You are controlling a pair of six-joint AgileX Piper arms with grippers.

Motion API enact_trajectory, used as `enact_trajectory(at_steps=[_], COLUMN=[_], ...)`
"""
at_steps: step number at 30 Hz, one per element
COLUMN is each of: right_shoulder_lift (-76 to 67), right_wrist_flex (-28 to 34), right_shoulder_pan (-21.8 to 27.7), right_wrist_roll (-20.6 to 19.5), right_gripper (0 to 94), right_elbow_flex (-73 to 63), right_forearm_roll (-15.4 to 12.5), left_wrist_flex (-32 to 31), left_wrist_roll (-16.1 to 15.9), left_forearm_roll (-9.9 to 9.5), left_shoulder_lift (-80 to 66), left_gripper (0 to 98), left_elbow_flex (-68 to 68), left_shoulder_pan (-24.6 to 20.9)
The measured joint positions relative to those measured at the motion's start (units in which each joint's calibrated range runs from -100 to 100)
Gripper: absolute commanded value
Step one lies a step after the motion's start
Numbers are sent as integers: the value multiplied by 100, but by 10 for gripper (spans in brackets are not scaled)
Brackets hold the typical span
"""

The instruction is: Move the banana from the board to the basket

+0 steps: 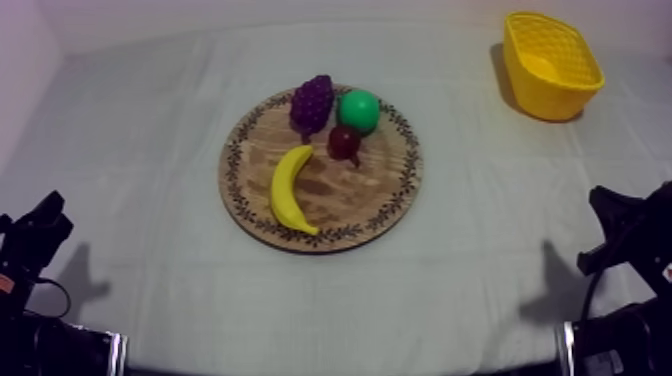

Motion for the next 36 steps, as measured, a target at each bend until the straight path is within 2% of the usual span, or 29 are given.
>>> enact_trajectory(at_steps=[8, 17, 25, 32, 36], right_shoulder_lift=[0, 15, 773, 2175, 3070], right_wrist_flex=[0, 85, 63, -16, 17], right_shoulder_pan=[-6, 16, -258, -812, -1196], right_wrist_roll=[64, -66, -238, -661, -1054], right_gripper=[47, 57, 56, 57, 58], right_elbow_flex=[0, -7, -764, -1982, -2731], right_forearm_roll=[0, 0, -5, 131, 417], left_wrist_flex=[0, 0, 0, 0, 0], left_wrist_roll=[0, 0, 0, 0, 0], left_forearm_roll=[0, 0, 0, 0, 0], left_shoulder_lift=[0, 0, 0, 0, 0], left_gripper=[1, 1, 1, 1, 1], left_elbow_flex=[0, 0, 0, 0, 0], left_shoulder_pan=[0, 0, 0, 0, 0])
